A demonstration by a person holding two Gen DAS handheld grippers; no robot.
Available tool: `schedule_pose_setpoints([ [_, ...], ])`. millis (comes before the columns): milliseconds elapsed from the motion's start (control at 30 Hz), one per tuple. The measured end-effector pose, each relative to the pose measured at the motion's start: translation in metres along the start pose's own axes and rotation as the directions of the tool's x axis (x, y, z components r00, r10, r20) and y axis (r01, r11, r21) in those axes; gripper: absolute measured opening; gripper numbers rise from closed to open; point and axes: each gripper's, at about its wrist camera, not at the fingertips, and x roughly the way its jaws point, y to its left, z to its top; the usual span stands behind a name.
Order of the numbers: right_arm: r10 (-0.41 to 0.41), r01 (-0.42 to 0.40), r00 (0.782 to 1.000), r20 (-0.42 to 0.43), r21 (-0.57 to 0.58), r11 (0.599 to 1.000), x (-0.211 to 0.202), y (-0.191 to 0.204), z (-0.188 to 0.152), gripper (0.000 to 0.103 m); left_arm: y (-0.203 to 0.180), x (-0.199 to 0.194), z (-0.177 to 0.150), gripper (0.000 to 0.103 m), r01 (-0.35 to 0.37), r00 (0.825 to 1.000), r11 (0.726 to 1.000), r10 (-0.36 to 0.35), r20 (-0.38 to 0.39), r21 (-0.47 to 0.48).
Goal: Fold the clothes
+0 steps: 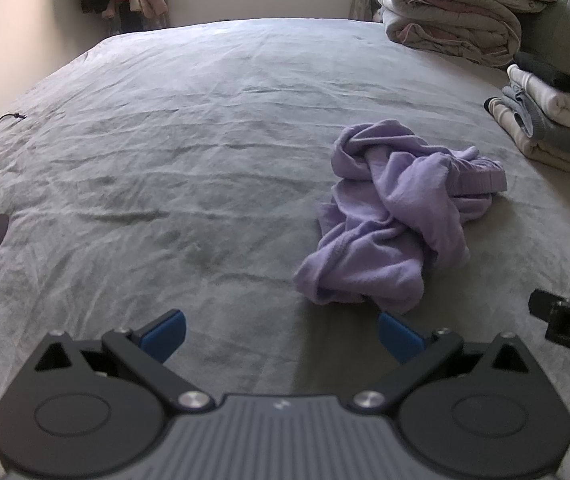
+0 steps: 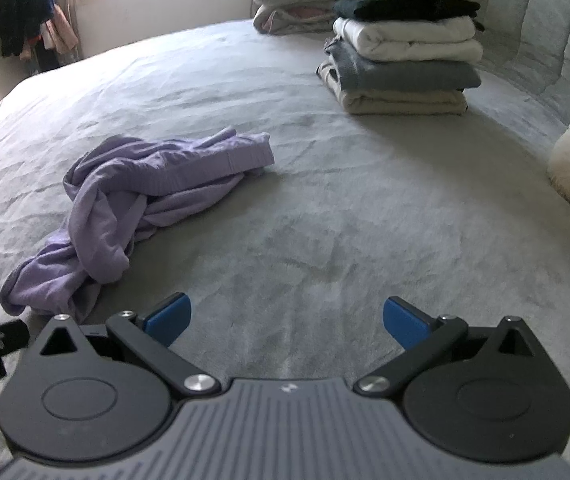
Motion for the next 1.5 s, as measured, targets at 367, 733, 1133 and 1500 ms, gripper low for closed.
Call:
schedule_pose_setpoints([
  [367,0.004,-0.002,0.994,-0.111,0.016,1.000,0.028,-0.008,0.009,0.103,0.012,0.027,0.012,0.103,0.009,1.000,1.000,-0.009,0.003,-0.015],
  [733,-0.042,0.028,0.996,-0.081,-0.164,0.986,0.037,0.005,-0.001,0.103,0.019,0.050,-0.001,0.103,0.044,0.999,0.997,-0.045,0.018,0.064],
  [1133,0.082,-0.089,0.992,-0.100,-0.066,0.994,0.033,0.005,0.013,0.103,0.041,0.047,0.007,0.102,0.170,0.985,0.977,-0.169,-0.018,0.125],
  [1500,0.401,-0.366,0.913,-0.079,0.278,0.888,0.043,0.033,0.059,0.075,0.083,0.041,0.027,0.102,0.169,0.985,0.986,-0.169,0.036,0.006],
])
